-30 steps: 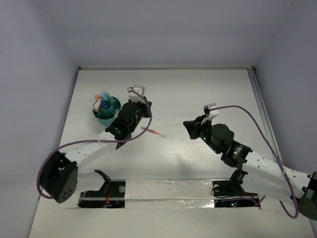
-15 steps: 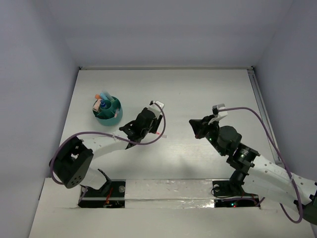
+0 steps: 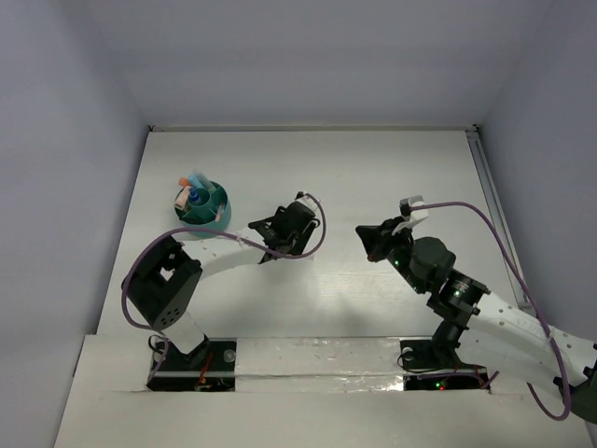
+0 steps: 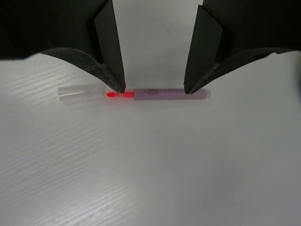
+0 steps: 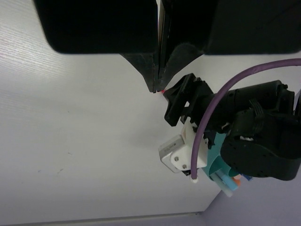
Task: Sort the stationery into containers
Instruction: Pick up the pen from the center of the board.
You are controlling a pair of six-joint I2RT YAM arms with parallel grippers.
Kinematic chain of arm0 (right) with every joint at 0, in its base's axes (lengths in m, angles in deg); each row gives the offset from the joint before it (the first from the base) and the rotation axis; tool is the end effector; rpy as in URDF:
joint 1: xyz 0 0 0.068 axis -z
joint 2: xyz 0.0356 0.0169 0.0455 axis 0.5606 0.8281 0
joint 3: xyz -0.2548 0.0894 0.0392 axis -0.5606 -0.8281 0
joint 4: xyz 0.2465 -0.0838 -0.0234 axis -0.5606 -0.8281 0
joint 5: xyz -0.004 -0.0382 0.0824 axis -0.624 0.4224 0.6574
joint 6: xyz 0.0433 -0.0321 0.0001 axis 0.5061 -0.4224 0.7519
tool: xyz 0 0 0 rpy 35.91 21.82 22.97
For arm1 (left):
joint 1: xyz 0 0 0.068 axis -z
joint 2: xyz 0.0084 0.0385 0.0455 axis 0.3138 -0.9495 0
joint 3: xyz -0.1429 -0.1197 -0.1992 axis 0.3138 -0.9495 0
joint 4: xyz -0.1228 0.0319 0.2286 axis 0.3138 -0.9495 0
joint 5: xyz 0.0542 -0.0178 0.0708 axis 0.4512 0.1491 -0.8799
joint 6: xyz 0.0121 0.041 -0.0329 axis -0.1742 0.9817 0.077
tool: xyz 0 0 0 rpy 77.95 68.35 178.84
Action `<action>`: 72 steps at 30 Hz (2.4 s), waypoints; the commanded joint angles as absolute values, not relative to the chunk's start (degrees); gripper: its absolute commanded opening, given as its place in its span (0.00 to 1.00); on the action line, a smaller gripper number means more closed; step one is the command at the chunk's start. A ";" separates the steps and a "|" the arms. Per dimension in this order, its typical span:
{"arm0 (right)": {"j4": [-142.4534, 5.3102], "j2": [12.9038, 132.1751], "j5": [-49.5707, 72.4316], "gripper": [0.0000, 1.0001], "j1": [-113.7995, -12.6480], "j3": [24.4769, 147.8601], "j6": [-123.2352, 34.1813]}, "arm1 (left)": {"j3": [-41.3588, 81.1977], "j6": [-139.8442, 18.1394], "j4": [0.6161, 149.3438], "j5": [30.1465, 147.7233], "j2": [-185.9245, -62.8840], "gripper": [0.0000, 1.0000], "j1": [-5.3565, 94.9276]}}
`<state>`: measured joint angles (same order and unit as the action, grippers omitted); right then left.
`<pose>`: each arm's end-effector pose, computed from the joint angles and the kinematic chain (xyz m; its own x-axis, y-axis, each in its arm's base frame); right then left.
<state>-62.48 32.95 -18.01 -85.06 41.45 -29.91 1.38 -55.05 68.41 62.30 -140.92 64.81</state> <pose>0.1239 0.1320 0.2929 -0.2302 0.2547 -0.9392 -0.4340 0.8370 0.3333 0.2404 -0.2372 0.1994 -0.5181 0.4074 -0.7520 0.4797 0.8664 0.1389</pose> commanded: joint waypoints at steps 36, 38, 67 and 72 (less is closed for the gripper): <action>-65.87 29.25 -12.73 0.01 -84.99 42.70 -28.93 | 16.48 -36.62 48.27 76.45 -152.36 0.57 59.33; -65.78 28.90 -13.00 0.01 -84.99 42.62 -28.93 | 16.48 -36.35 48.27 77.33 -153.23 0.57 58.80; -66.13 32.24 -13.44 0.02 -84.99 43.23 -29.37 | 12.53 -43.29 46.77 81.99 -148.93 0.24 58.80; -66.04 32.41 -13.52 0.02 -84.99 43.23 -29.46 | 11.21 -46.10 46.77 81.82 -148.75 0.23 59.42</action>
